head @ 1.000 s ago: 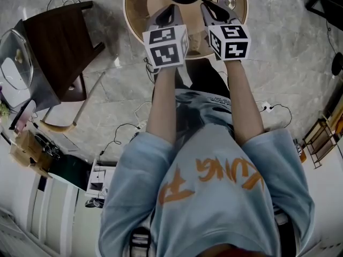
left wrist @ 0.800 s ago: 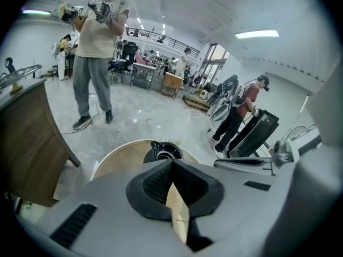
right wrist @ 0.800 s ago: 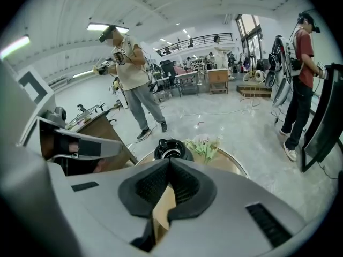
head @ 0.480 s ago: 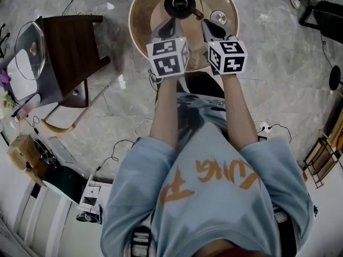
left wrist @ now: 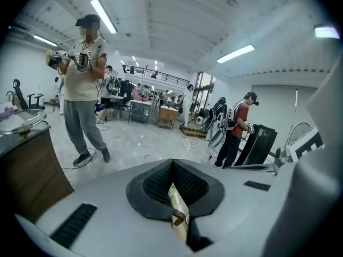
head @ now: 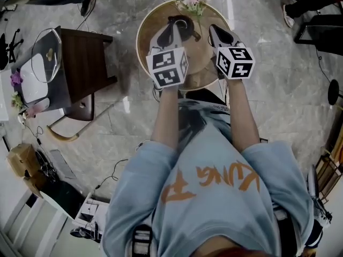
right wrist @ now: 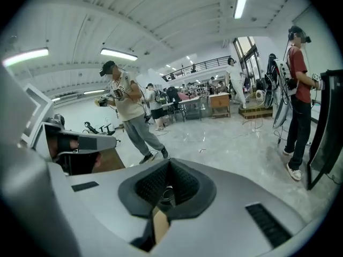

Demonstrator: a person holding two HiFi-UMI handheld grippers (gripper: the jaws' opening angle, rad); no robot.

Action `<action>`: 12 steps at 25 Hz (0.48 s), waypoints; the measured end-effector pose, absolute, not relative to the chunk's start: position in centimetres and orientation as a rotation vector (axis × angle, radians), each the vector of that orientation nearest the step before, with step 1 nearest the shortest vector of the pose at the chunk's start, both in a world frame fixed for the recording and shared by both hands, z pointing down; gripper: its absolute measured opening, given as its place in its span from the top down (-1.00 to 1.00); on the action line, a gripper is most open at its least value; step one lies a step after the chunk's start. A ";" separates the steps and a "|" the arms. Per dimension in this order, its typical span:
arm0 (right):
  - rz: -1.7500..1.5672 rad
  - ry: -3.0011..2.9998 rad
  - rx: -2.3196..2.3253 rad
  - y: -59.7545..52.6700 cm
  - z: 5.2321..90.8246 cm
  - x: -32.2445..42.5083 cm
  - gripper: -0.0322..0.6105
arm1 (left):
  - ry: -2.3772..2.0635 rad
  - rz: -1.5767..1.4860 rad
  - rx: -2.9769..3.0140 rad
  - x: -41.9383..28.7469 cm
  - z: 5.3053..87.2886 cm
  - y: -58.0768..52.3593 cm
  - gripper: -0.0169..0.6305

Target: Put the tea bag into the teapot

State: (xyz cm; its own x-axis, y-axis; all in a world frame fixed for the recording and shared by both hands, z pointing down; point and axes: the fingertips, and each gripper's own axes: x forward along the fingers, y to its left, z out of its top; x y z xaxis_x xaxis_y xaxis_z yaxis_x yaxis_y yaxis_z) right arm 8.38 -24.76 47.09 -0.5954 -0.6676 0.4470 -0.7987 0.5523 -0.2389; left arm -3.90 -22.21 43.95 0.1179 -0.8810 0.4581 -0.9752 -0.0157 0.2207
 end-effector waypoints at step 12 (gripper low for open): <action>0.319 -2.640 1.420 -29.0 35.9 12.1 0.86 | -1.823 0.131 2.142 -1.2 35.4 -26.2 0.87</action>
State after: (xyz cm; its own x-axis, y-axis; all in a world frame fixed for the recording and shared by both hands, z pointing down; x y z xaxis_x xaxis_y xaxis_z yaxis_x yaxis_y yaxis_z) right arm 12.07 -29.04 35.89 -0.5499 -0.8085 0.2098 -0.8352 0.5355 -0.1253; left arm -1.15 -26.19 35.40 0.1793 -0.9443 0.2760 -0.9740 -0.1308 0.1851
